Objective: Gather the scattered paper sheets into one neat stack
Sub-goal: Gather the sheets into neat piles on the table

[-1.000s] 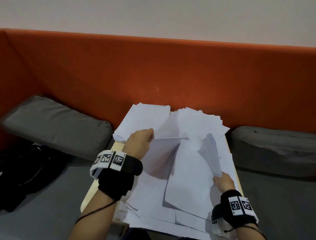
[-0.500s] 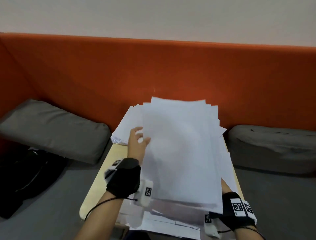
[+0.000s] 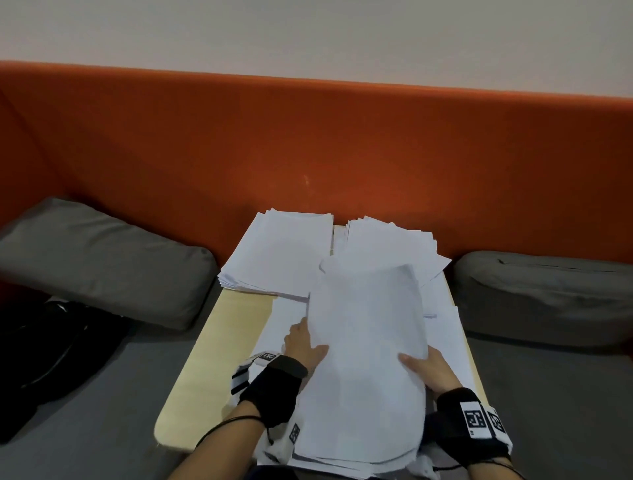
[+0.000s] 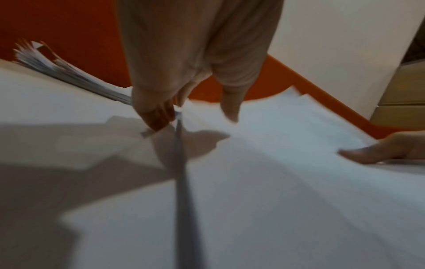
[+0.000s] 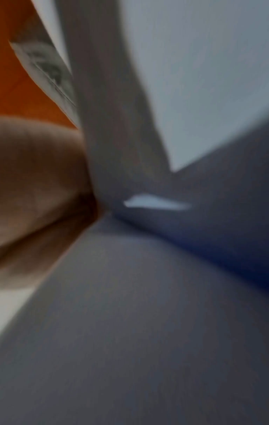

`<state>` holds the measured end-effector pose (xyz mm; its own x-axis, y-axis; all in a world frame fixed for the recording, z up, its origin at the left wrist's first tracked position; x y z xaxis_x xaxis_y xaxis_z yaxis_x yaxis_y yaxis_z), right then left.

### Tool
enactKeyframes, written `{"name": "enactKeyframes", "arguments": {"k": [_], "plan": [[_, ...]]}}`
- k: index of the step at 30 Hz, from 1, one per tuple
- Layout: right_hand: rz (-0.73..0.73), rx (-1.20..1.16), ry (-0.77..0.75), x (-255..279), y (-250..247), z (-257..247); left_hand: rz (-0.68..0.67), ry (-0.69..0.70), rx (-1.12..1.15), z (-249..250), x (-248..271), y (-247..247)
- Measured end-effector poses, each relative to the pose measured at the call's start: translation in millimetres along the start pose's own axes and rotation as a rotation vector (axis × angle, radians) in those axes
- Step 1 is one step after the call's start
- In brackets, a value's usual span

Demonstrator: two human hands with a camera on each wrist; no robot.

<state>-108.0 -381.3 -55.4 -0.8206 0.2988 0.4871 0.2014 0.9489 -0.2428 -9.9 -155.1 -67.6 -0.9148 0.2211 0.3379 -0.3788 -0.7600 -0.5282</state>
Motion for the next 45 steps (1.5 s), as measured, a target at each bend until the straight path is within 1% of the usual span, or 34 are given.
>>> {"name": "enactKeyframes", "arguments": {"k": [1, 2, 3, 4, 6, 8, 10, 11, 13, 15, 18, 22, 25, 27, 28, 30, 32, 33, 35, 36, 37, 40, 42, 45], "plan": [[-0.029, -0.010, -0.042, 2, 1, -7, 0.002, 0.040, 0.204, 6, 3, -4], [-0.046, -0.027, -0.078, 3, 0, -13, 0.005, 0.096, 0.462, 14, 7, -11], [-0.040, -0.042, -0.115, 5, -3, -21, 0.013, 0.145, 0.652, 21, 9, -19], [-0.006, -0.054, -0.158, 7, -8, -30, 0.040, 0.183, 0.758, 31, 12, -30], [0.114, -0.080, -0.264, 13, -20, -56, 0.128, 0.300, 0.736, 59, 18, -59], [0.215, -0.119, -0.381, 23, -27, -87, 0.231, 0.455, 0.689, 97, 33, -85], [0.285, -0.174, -0.499, 35, -30, -114, 0.340, 0.594, 0.651, 129, 52, -104], [0.304, -0.201, -0.543, 41, -30, -123, 0.400, 0.636, 0.628, 140, 62, -111], [0.307, -0.239, -0.599, 50, -28, -137, 0.476, 0.694, 0.620, 156, 76, -121], [0.294, -0.245, -0.648, 58, -24, -145, 0.528, 0.733, 0.639, 160, 85, -127], [0.304, -0.249, -0.675, 61, -21, -147, 0.536, 0.729, 0.667, 155, 87, -129], [0.300, -0.268, -0.694, 63, -21, -148, 0.492, 0.667, 0.710, 143, 80, -126], [0.277, -0.256, -0.627, 50, -19, -141, 0.468, 0.574, 0.697, 129, 63, -118], [0.268, -0.175, -0.507, 28, -11, -119, 0.427, 0.491, 0.579, 118, 49, -105], [0.263, -0.138, -0.436, 18, -7, -106, 0.382, 0.456, 0.504, 112, 41, -96], [0.273, -0.102, -0.343, 6, -4, -87, 0.228, 0.372, 0.362, 96, 26, -75], [0.310, -0.080, -0.313, 3, -12, -81, 0.077, 0.219, 0.128, 67, 9, -58], [0.329, -0.066, -0.297, 2, -18, -79, 0.040, 0.122, -0.021, 48, 1, -54], [0.348, -0.021, -0.242, -7, -30, -68, 0.049, -0.081, -0.290, 10, -7, -58], [0.340, 0.010, -0.203, -13, -33, -60, 0.070, -0.158, -0.381, -5, -7, -62], [0.322, 0.058, -0.160, -20, -34, -50, 0.082, -0.204, -0.438, -15, -6, -64], [0.216, 0.273, -0.020, -33, -23, -16, 0.095, -0.245, -0.525, -33, -5, -62], [0.156, 0.382, 0.060, -38, -13, 8, 0.112, -0.264, -0.540, -40, -6, -60], [0.123, 0.427, 0.136, -40, -5, 27, 0.164, -0.290, -0.527, -42, -10, -63]]}}
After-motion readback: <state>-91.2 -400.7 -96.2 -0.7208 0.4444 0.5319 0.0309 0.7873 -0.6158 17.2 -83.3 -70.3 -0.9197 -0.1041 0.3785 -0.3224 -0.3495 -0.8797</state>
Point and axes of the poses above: each hand's wrist, its own x-axis away from the middle knuckle, its own y-axis out of the palm, z = x × y, the point moved 9 cm from there along -x, towards the middle knuckle, and after that the axes turned 5 degrees about x, right-handed, at the moved point
